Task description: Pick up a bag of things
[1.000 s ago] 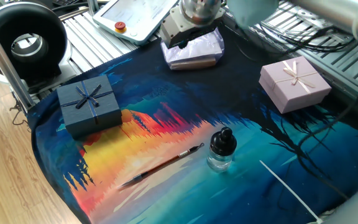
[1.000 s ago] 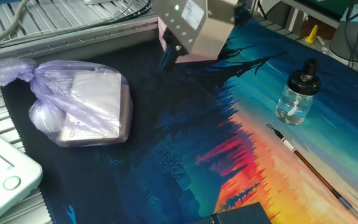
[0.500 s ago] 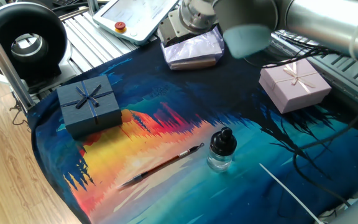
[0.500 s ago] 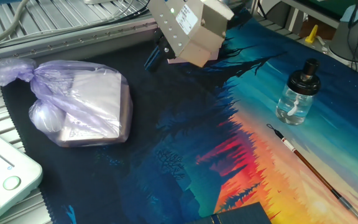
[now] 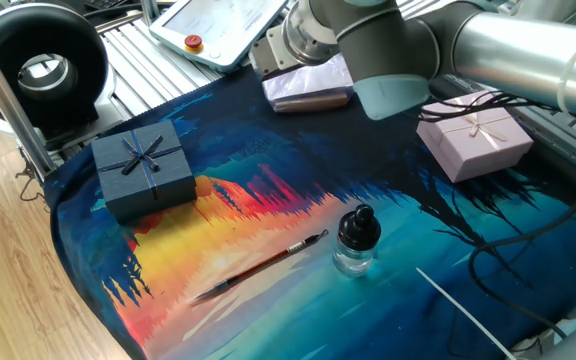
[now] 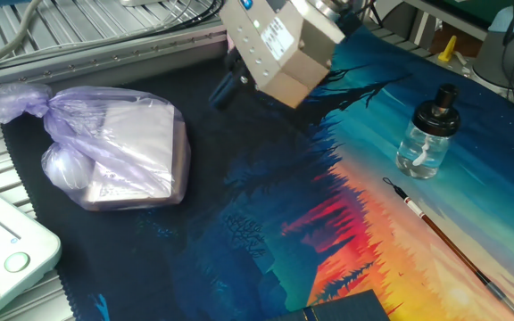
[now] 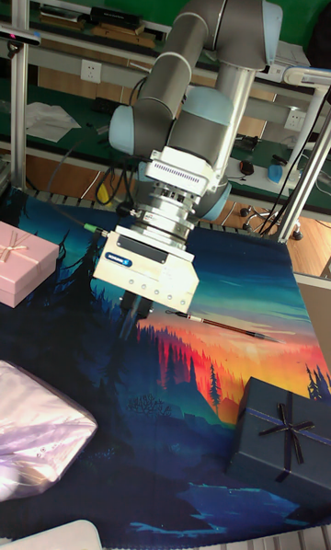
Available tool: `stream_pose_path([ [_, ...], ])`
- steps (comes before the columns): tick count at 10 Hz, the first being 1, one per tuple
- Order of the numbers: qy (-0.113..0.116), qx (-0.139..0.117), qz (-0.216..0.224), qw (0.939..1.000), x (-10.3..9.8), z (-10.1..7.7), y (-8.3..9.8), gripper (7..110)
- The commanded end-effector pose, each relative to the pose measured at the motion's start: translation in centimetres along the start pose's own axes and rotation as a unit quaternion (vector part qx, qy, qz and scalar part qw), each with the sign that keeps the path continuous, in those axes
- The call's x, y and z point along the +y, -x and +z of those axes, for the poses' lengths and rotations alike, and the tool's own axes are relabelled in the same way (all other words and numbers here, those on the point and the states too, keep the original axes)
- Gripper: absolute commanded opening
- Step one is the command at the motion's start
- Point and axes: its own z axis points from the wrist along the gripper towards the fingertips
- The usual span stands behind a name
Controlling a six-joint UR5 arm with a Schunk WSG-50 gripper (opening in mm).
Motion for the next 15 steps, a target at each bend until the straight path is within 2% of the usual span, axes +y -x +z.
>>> stream_pose_path([
  [1,0.066,0.008,0.012,0.9977,3.2,-0.2,-0.5,7],
  [5,0.094,-0.009,-0.013,0.9955,4.6,-0.5,0.2,7],
  [8,0.098,-0.008,-0.025,0.9949,3.5,-0.8,-0.1,7],
  [9,0.089,-0.001,-0.036,0.9954,3.1,-0.8,-0.5,7],
  [10,0.074,0.017,-0.047,0.996,2.3,-0.6,-1.4,7],
  [11,0.044,0.047,-0.05,0.9967,0.7,-0.6,-2.9,7],
  [12,-0.004,0.079,-0.027,0.9965,-1.7,-0.7,-4.3,7],
  [13,-0.02,0.092,0.0,0.9955,-2.4,-0.8,-5.0,7],
  [14,-0.002,0.083,0.007,0.9965,-1.4,-0.7,-4.6,7],
  [15,0.02,0.089,0.009,0.9958,-0.3,-0.8,-4.8,7],
])
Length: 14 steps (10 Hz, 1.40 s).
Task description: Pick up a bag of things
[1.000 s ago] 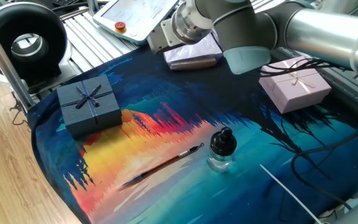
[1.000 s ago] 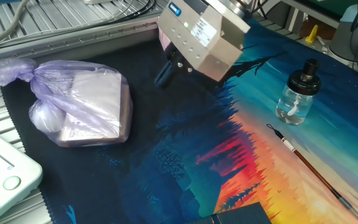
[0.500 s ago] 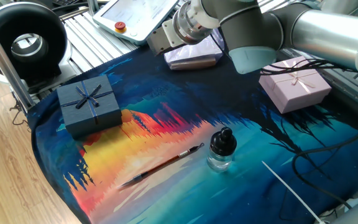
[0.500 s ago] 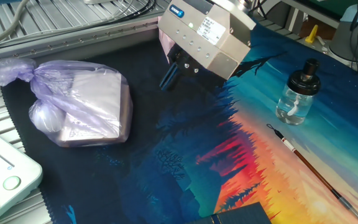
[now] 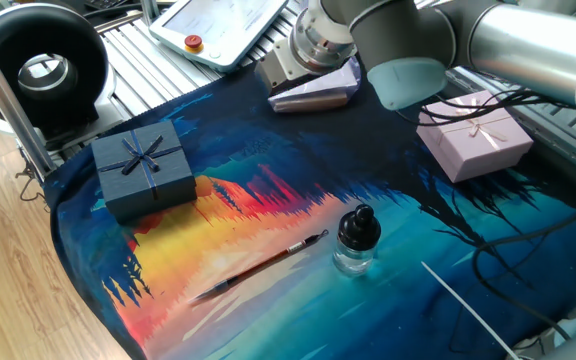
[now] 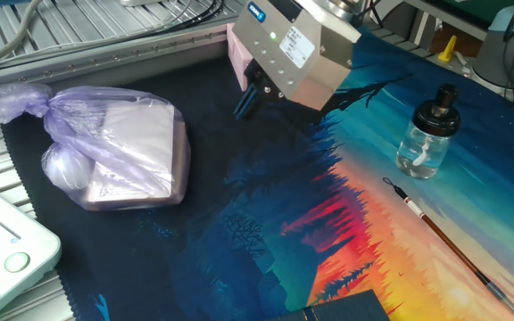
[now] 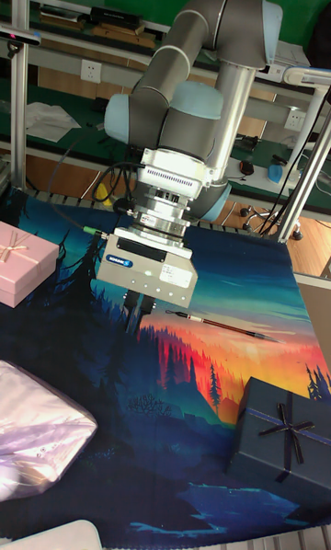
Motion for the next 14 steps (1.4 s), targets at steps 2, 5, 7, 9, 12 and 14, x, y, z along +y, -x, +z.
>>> stream_pose_path([
  [2,0.044,0.031,0.006,0.9985,2.0,-0.3,-1.5,7],
  [5,-0.016,0.036,-0.019,0.999,-1.1,-0.2,-1.7,7],
  [7,-0.073,0.044,-0.036,0.9957,-4.0,-0.5,-2.0,7],
  [9,-0.033,-0.004,-0.081,0.9962,-1.8,-0.2,0.4,7],
  [12,-0.031,-0.009,-0.047,0.9984,-1.7,-0.2,0.6,7],
  [14,0.017,0.033,-0.038,0.9986,0.6,-0.2,-1.6,7],
])
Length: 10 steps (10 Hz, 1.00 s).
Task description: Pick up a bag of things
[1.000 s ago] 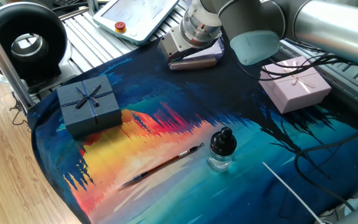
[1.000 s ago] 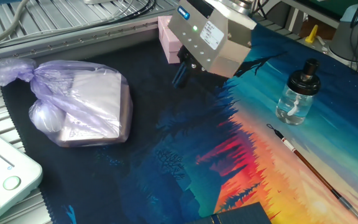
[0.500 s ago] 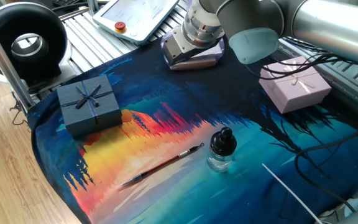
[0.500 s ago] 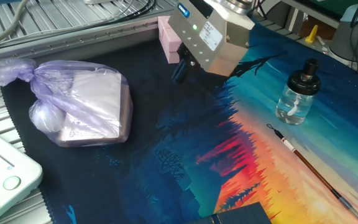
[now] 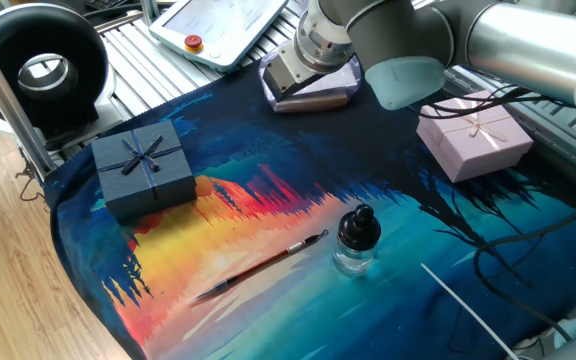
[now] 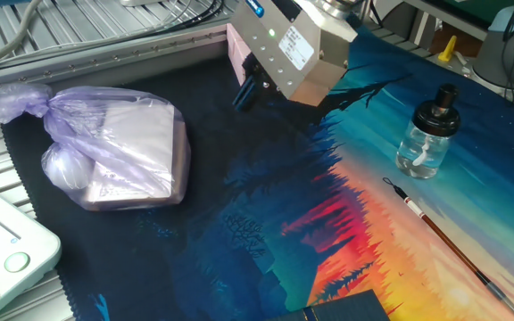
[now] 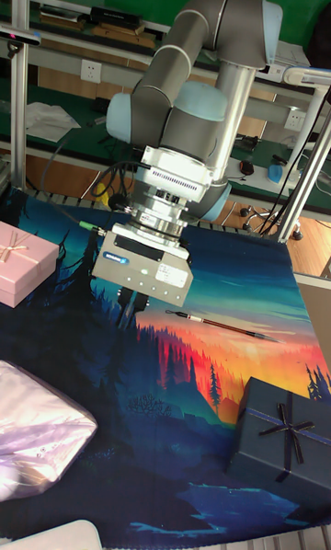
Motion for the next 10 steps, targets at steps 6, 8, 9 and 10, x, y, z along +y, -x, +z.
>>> stream_pose_path([
  [6,0.043,-0.001,0.028,0.9987,-3.7,4.0,2.0,7],
  [8,0.051,0.0,0.048,0.9975,-6.9,5.4,3.4,7],
  [9,0.038,0.0,0.07,0.9968,-8.5,6.0,3.9,7],
  [10,0.026,0.024,0.088,0.9955,-9.6,6.5,3.3,7],
])
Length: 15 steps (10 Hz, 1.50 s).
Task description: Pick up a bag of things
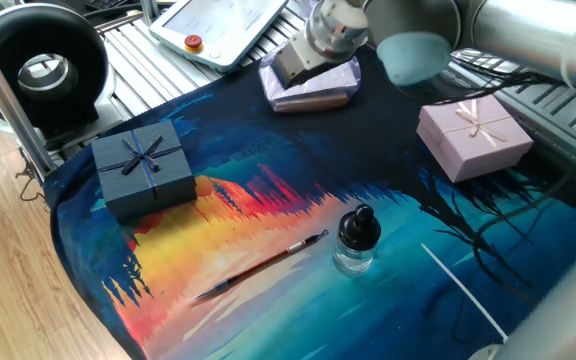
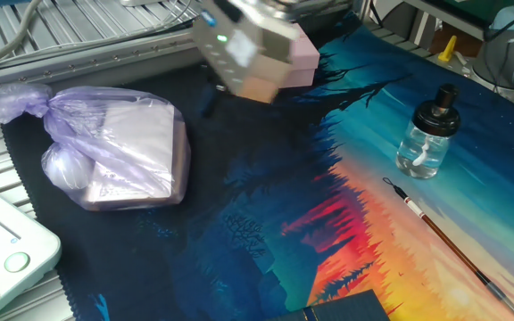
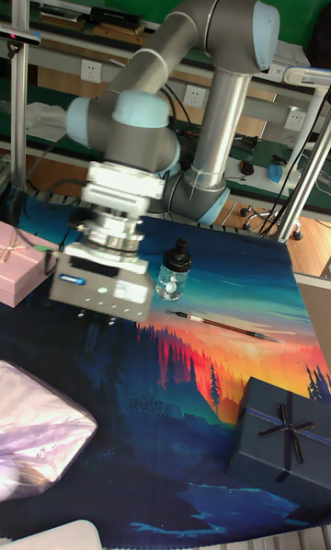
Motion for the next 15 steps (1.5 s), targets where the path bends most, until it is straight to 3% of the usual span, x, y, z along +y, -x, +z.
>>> stream_pose_path([
  [1,-0.018,0.012,0.057,0.9981,-4.8,1.7,1.9,7],
  [2,-0.022,-0.007,0.056,0.9982,-6.3,1.9,4.1,7],
  [3,0.008,-0.029,0.064,0.9975,-5.7,2.2,6.2,7],
  [4,-0.012,-0.04,0.095,0.9946,-7.4,2.7,7.0,7],
  [5,-0.02,-0.05,0.089,0.9946,-8.5,3.3,7.8,7],
  [6,-0.03,-0.036,0.08,0.9957,-9.7,4.1,7.4,7],
  [8,-0.019,-0.052,0.042,0.9976,-10.3,4.9,9.2,7],
  [9,-0.026,-0.058,0.045,0.997,-10.8,5.0,9.9,22],
  [11,-0.032,-0.049,0.039,0.9975,-12.0,4.9,10.0,22],
  [12,-0.035,-0.048,0.038,0.9975,-12.7,4.9,9.7,44],
  [13,-0.064,-0.052,0.048,0.9954,-15.0,4.4,9.7,44],
  [14,-0.062,-0.051,0.061,0.9949,-15.7,4.4,9.8,44],
  [15,-0.048,-0.053,0.099,0.9925,-14.8,4.8,10.1,44],
])
